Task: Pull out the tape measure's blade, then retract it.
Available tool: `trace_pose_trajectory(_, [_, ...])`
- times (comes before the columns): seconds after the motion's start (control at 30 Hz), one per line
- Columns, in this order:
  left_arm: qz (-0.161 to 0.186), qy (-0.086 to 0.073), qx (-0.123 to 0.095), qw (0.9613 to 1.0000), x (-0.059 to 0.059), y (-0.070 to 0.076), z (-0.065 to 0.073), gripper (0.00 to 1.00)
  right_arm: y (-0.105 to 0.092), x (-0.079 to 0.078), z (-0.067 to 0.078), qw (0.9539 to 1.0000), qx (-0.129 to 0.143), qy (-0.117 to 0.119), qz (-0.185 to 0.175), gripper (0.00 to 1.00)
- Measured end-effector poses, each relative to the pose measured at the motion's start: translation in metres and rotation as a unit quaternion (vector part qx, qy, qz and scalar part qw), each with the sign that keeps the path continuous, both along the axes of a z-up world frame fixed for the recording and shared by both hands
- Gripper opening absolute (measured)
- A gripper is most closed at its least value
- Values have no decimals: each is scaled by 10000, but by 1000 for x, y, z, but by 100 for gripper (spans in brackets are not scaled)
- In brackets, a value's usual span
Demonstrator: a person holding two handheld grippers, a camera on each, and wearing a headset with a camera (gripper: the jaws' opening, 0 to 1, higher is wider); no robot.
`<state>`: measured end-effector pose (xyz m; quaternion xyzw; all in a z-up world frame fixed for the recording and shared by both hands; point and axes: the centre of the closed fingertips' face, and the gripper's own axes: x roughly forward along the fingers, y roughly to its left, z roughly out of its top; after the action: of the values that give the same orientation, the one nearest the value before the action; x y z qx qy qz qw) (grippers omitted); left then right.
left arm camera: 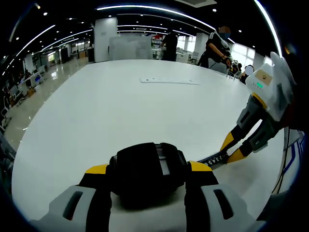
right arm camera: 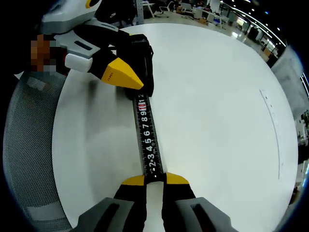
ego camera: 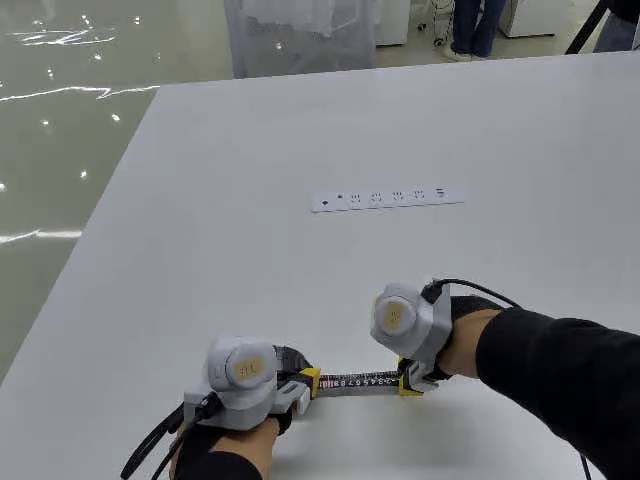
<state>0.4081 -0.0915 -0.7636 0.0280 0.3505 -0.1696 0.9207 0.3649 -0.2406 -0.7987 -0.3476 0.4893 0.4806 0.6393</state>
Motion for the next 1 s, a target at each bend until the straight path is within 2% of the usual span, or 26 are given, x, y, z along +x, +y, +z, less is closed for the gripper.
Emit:
trace_pose_trajectory(0.17, [25,-33,-41,10000,1,0,0,56,2,1,0,10000,13,2,-8,7])
trace_pose_trajectory(0.23, [7,-119,-61,9999,0,0,1,56,2,1,0,10000,29,-6,-5,7])
trace_pose_trajectory(0.5, [2,-208,-110,9997,1,-1,2,55,5,2,0,10000,29,-6,-15,7])
trace_pose_trajectory(0.73, [5,-241,-124,9996,1,-1,3,55,7,2,0,9999,44,-40,100,7])
trace_pose_trajectory(1.0, [-6,-250,-132,9996,0,-1,3,54,10,3,0,9996,253,-115,36,6])
